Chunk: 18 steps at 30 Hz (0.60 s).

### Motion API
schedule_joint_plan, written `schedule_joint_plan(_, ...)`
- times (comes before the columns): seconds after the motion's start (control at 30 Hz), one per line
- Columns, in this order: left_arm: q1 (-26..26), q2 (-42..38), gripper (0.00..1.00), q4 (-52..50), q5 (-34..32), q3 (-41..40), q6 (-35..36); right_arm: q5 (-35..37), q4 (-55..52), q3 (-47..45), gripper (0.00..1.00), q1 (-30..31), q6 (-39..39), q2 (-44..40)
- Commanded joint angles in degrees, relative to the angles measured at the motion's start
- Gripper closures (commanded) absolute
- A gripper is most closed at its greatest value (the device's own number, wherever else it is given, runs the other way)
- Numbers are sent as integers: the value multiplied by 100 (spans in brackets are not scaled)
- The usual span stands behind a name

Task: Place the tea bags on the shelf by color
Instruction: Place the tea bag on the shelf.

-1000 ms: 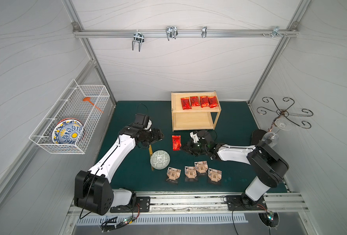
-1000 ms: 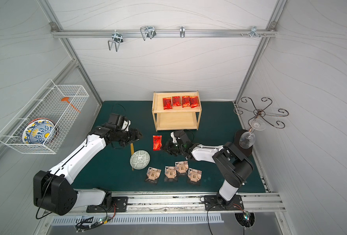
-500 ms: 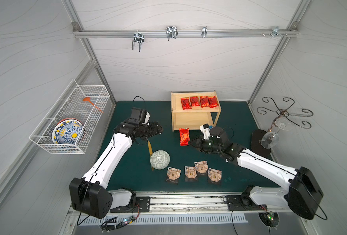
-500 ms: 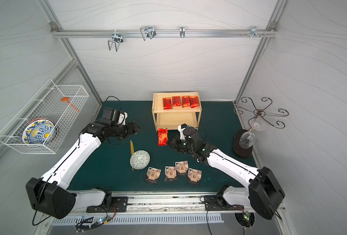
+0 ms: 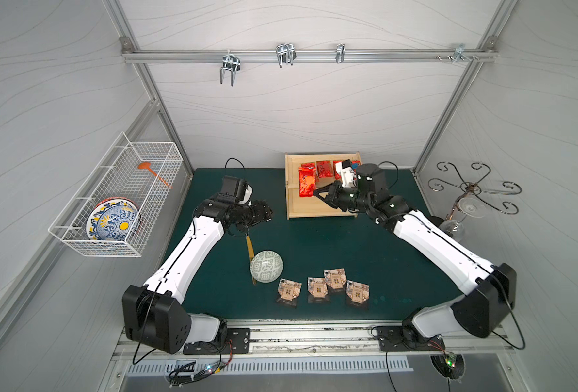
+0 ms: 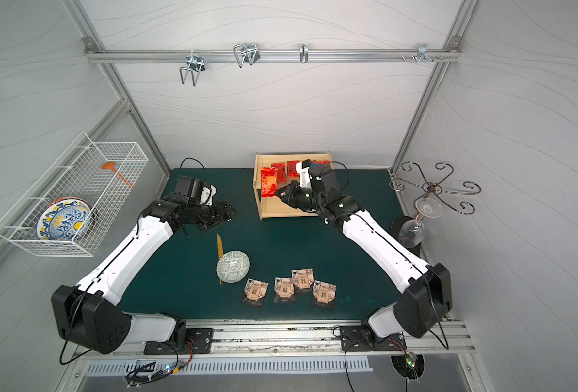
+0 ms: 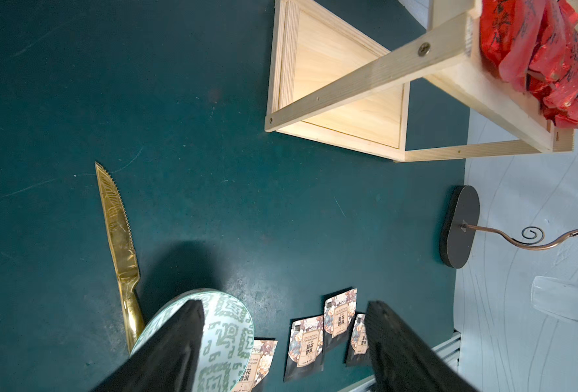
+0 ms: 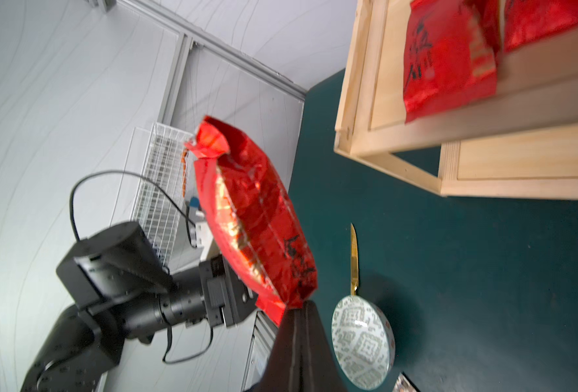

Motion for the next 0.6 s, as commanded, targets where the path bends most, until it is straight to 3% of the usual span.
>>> schedule_joint_plan(0.0, 24, 51, 20, 269, -111, 130, 189, -245, -275, 539, 100, -177, -256, 509)
schedule_joint_plan(0.2, 24, 60, 20, 383, -179, -66, 244, -253, -263, 1398, 100, -378, -389, 1346)
schedule_joint_plan(0.57, 33, 49, 20, 453, -144, -233, 272, -3, -149, 1961, 100, -372, -503, 2094)
